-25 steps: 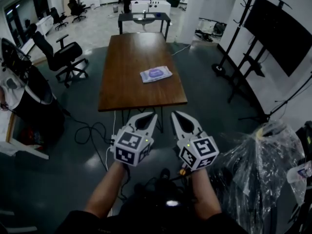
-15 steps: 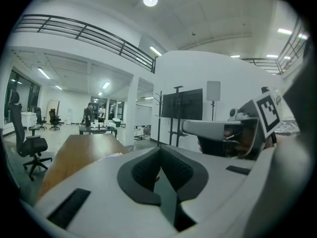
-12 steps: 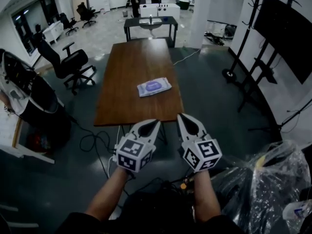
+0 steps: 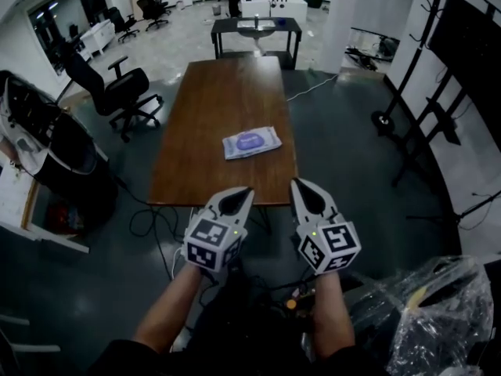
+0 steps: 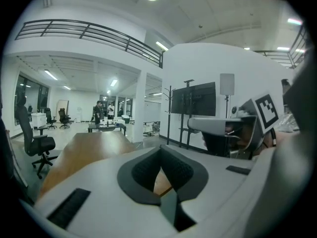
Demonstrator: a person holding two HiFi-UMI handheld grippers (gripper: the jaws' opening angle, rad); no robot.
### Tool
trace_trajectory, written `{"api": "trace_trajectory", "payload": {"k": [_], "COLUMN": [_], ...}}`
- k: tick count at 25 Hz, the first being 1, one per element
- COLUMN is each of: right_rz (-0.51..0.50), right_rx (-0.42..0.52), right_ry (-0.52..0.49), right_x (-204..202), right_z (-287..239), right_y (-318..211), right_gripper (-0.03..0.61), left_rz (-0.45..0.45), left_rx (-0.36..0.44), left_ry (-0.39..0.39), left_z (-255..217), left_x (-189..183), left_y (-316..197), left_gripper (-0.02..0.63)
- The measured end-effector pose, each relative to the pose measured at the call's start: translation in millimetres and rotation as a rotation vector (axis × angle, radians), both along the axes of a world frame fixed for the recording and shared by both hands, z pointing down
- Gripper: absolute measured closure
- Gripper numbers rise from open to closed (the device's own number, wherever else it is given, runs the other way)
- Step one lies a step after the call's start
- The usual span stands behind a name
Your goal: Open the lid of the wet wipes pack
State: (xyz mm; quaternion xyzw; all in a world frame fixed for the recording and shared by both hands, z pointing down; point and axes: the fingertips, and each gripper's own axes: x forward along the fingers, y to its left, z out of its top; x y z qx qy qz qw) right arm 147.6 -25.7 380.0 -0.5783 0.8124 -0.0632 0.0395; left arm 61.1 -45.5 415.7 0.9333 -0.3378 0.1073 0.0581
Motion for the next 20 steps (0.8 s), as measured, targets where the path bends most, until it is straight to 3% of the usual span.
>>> {"api": "trace_trajectory", "payload": {"k": [6, 15, 20], "right_rz": [-0.024, -0.054, -0.055], "right_rx": [-0.042, -0.118, -0.14], "right_ry": [0.068, 0.202, 0.245], "right_x": [1, -29, -40], "right_z": [16, 35, 44], "right_y": [-47, -136, -177], "right_gripper": [0.568, 0.568, 0.568], "left_rz": [-0.014, -0.011, -0.013], "left_rx": [-0.035, -0.11, -0.137], "left_ry": [-0.013, 0.013, -0.014], "left_z": [22, 56, 71], "left_x": [4, -12, -18], "left_y": [-53, -149, -189], "left_gripper": [0.611, 0.611, 0.611]}}
